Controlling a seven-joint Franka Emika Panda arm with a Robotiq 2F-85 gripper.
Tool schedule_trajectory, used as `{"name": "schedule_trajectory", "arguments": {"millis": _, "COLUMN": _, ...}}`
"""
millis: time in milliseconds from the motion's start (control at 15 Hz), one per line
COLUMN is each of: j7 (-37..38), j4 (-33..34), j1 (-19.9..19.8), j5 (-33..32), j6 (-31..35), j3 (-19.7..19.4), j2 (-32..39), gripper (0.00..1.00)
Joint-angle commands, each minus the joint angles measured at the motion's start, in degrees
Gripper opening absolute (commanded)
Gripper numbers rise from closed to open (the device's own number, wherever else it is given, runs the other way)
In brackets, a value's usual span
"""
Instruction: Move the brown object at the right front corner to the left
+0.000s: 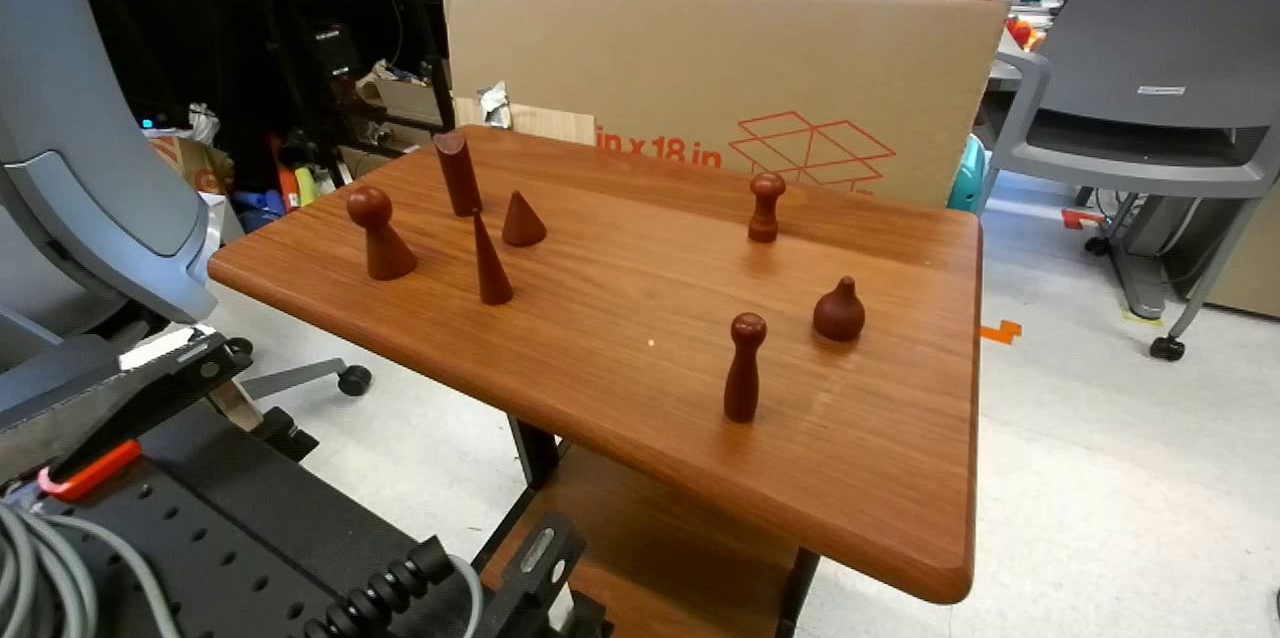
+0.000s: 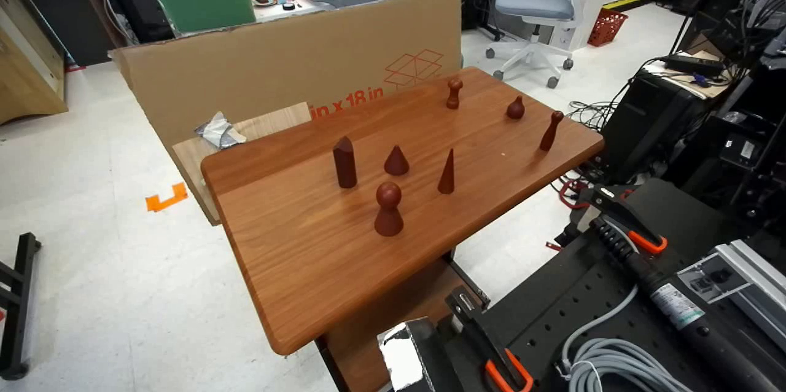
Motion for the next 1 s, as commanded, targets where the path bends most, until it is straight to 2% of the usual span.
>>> {"name": "schedule_trajectory", "arguments": {"millis": 0, "j7": -0.2, "j4": -0.3, "j1": -2.0, "j5": -0.7, "j6": 4.3, "j3": 0.1, "j2": 0.4, "gripper": 1.00}}
{"name": "schedule_trajectory", "arguments": {"millis": 267, "j7": -1.5, "j4": -1.9, "j1": -3.5, "j5": -2.8, "j6": 14.4, "j3": -1.0, "j2": 2.5, "gripper": 1.00}}
{"name": "schedule_trajectory", "arguments": {"millis": 467, "j7": -0.1, "j4": -3.6, "j1": -4.3, "j5": -4.9, "j6": 22.8, "j3": -0.2, "j2": 5.7, "gripper": 1.00}}
{"name": "schedule_trajectory", "arguments": {"millis": 733, "j7": 2.7, "j4": -5.4, "j1": -4.5, "j5": -9.8, "j6": 34.6, "j3": 2.0, "j2": 14.0, "gripper": 1.00}}
{"name": "schedule_trajectory", "arguments": {"millis": 933, "j7": 6.1, "j4": -5.2, "j1": -4.2, "j5": -13.1, "j6": 39.1, "j3": 4.5, "j2": 20.9, "gripper": 1.00}}
